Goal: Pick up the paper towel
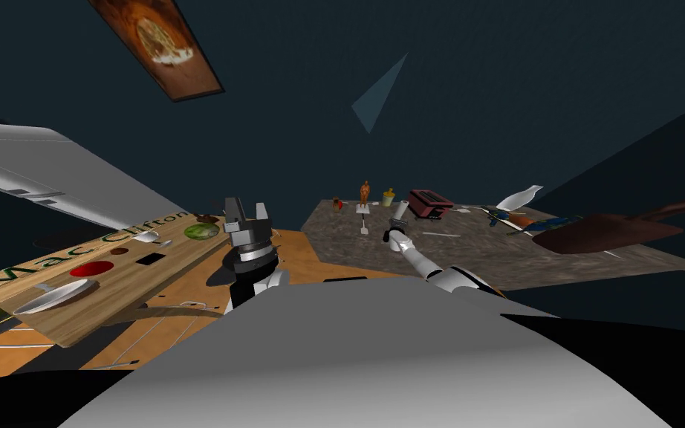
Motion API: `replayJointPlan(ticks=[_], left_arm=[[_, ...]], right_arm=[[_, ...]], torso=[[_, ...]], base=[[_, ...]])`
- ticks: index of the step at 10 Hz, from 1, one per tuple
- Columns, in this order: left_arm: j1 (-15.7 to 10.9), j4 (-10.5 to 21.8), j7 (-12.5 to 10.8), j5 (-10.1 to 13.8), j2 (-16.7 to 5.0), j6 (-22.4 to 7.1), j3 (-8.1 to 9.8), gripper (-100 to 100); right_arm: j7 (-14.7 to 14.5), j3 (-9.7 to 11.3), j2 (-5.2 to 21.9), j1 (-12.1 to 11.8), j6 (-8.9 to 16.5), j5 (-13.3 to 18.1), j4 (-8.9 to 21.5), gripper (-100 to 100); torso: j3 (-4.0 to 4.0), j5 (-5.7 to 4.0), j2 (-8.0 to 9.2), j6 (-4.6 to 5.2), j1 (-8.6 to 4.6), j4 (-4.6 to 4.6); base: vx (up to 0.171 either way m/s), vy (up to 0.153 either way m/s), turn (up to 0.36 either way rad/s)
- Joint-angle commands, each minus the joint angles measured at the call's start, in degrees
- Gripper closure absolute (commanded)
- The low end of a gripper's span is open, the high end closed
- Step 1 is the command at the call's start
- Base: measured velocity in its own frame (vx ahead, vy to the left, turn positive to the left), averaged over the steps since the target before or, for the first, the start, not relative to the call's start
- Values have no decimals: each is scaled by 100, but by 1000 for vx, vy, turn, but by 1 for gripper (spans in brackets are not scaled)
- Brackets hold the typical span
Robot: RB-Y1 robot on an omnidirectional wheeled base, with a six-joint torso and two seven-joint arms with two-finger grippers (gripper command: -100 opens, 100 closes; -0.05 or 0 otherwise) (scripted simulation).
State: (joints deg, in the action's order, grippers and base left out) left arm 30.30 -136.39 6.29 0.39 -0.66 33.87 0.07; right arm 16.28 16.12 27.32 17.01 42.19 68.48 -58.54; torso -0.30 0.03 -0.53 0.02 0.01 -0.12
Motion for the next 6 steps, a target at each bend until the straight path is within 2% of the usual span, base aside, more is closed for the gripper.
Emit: replayJointPlan(ticks=[1,4,5,6], left_arm=[[0,0,0,0,0,0,0,0],[0,0,0,0,0,0,0,0],[0,0,0,0,0,0,0,0],[-1,0,0,0,0,0,0,0]], right_arm=[[33,95,73,139,280,96,180,-100],[171,229,172,353,546,277,480,-100],[144,203,165,293,488,245,409,-100],[161,207,169,299,505,253,419,0]], torso=[[0,0,0,0,0,0],[0,-2,0,-1,-9,0],[5,-3,10,0,-12,1],[15,-4,30,0,-13,5]], base=[[131,23,-56],[121,5,-50],[38,-2,-4],[9,0,2]])
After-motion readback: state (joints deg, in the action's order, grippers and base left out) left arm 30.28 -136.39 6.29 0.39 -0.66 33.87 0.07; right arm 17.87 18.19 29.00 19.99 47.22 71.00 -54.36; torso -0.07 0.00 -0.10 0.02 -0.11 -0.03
